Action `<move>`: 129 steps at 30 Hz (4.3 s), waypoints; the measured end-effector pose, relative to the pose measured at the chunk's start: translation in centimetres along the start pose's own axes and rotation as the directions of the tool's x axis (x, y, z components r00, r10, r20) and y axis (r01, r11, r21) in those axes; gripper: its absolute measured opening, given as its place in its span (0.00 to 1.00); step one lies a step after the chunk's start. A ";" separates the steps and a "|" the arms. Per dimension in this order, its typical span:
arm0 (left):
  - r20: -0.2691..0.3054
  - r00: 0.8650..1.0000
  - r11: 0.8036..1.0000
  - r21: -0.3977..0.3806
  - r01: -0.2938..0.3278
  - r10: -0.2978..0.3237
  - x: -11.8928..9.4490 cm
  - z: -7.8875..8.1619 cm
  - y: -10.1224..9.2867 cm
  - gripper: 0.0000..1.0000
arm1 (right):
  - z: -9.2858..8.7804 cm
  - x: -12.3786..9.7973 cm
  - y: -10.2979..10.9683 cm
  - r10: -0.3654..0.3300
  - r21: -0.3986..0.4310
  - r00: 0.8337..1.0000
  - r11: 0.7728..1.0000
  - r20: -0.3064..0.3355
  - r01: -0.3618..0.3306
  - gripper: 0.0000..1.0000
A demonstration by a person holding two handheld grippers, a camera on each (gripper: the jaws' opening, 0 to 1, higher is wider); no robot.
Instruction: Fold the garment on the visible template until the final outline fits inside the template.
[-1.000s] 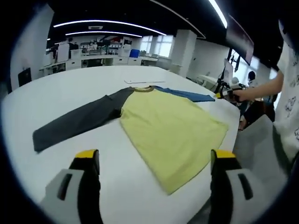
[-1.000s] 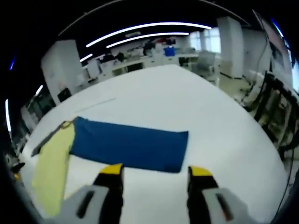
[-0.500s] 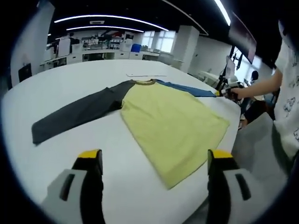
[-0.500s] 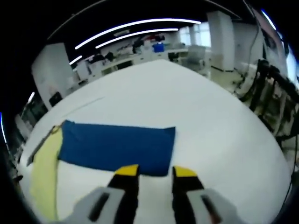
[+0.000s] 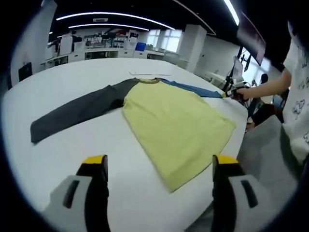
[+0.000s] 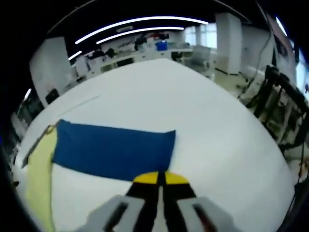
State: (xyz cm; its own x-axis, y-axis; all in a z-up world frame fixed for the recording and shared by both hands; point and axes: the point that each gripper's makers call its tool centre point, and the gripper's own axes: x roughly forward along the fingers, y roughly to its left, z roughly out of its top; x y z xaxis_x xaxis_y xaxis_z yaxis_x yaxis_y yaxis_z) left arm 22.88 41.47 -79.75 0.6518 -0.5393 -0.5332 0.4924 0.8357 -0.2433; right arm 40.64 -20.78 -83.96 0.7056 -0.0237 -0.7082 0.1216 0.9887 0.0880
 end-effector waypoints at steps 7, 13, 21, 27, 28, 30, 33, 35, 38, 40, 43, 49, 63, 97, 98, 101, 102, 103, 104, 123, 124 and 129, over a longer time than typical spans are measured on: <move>0.022 1.000 1.000 0.001 0.012 -0.012 0.2 0.2 -0.3 0.85 | 1.7 -0.9 1.2 0.030 -0.007 0.999 1.000 0.033 -0.030 0.00; 0.047 0.999 1.000 0.003 0.024 -0.024 0.4 0.6 -0.7 0.85 | 3.5 -2.4 5.7 0.115 -0.049 0.992 0.992 0.060 -0.112 0.00; 0.071 0.997 0.999 0.010 0.041 -0.042 0.5 1.2 -1.8 0.85 | 5.9 -2.3 12.9 0.277 -0.092 0.957 0.959 0.084 -0.270 0.00; 0.083 0.995 0.999 0.014 0.046 -0.047 0.3 1.6 -2.3 0.84 | 6.5 -1.8 18.3 0.386 -0.112 0.920 0.919 0.070 -0.377 0.00; 0.083 0.995 0.999 0.013 0.046 -0.047 0.2 1.6 -2.4 0.83 | 6.4 -2.0 19.3 0.401 -0.107 0.913 0.913 0.069 -0.393 0.00; 0.085 0.995 0.999 0.014 0.049 -0.050 0.2 1.6 -2.5 0.83 | 6.4 -2.1 21.3 0.435 -0.113 0.898 0.897 0.067 -0.427 0.00; 0.086 0.995 0.998 0.020 0.054 -0.055 0.2 1.6 -2.9 0.83 | 6.7 -2.0 23.9 0.478 -0.092 0.875 0.877 0.078 -0.471 0.00; 0.090 0.994 0.998 0.015 0.054 -0.055 0.3 1.6 -2.9 0.82 | 7.1 -1.9 25.9 0.519 -0.045 0.849 0.855 0.097 -0.517 0.00; 0.098 0.994 0.998 0.009 0.055 -0.055 0.3 1.6 -2.9 0.83 | 7.3 -1.7 28.3 0.544 -0.046 0.832 0.839 0.103 -0.543 0.00; 0.100 0.993 0.998 0.009 0.058 -0.059 0.4 1.6 -3.1 0.83 | 7.4 -1.8 30.1 0.567 -0.042 0.817 0.823 0.108 -0.566 0.00; 0.098 0.993 0.998 0.014 0.062 -0.063 0.5 1.6 -3.1 0.83 | 7.4 -1.4 31.9 0.587 -0.036 0.803 0.809 0.106 -0.587 0.00; 0.097 0.993 0.998 0.014 0.064 -0.065 0.6 1.5 -2.9 0.84 | 7.0 -1.8 35.9 0.631 0.005 0.767 0.772 0.113 -0.636 0.00; 0.092 0.993 0.997 0.010 0.072 -0.073 0.6 1.0 -2.9 0.83 | 6.4 -3.3 45.6 0.747 -0.041 0.660 0.664 0.077 -0.747 0.00; 0.061 0.997 0.998 -0.051 0.045 -0.042 0.2 -1.2 -2.8 0.82 | -2.1 -1.2 57.8 0.804 -0.140 0.571 0.553 -0.168 -0.821 0.00; 0.060 0.997 0.997 -0.054 0.047 -0.044 0.2 -1.2 -2.9 0.82 | -2.4 -1.3 58.0 0.804 -0.140 0.569 0.551 -0.175 -0.822 0.00; 0.055 0.998 0.997 -0.060 0.046 -0.043 0.3 -1.4 -3.0 0.82 | -3.5 -1.3 58.6 0.800 -0.144 0.566 0.548 -0.201 -0.824 0.00; 0.056 0.997 0.997 -0.060 0.047 -0.043 0.3 -1.4 -3.0 0.82 | -4.0 -1.3 58.6 0.793 -0.155 0.571 0.550 -0.210 -0.821 0.00; 0.058 0.997 0.997 -0.064 0.046 -0.042 0.3 -1.4 -3.0 0.82 | -4.2 -1.3 58.6 0.789 -0.161 0.574 0.551 -0.218 -0.819 0.00; 0.059 0.997 0.997 -0.066 0.046 -0.042 0.3 -1.4 -3.0 0.82 | -4.6 -1.1 58.6 0.784 -0.165 0.577 0.553 -0.228 -0.816 0.00; 0.062 0.997 0.996 -0.081 0.046 -0.041 0.5 -1.7 -3.1 0.83 | -5.7 -1.1 58.5 0.781 -0.226 0.567 0.521 -0.262 -0.823 0.01; 0.063 0.997 0.996 -0.082 0.046 -0.040 0.5 -1.6 -3.1 0.83 | -5.5 -1.2 58.7 0.787 -0.253 0.563 0.507 -0.254 -0.824 0.07; 0.066 0.997 0.995 -0.083 0.050 -0.044 0.6 -1.6 -3.0 0.83 | -5.0 -1.6 59.0 0.809 -0.297 0.541 0.470 -0.230 -0.831 0.38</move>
State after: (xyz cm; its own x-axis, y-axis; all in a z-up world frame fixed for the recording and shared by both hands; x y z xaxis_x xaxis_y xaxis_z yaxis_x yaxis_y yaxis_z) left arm 20.82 38.83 -80.63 0.6662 -0.5815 -0.4669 0.4747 0.8135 -0.3359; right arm 43.18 38.35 -81.13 0.3190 0.8213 -0.4729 -0.7366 0.5288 0.4215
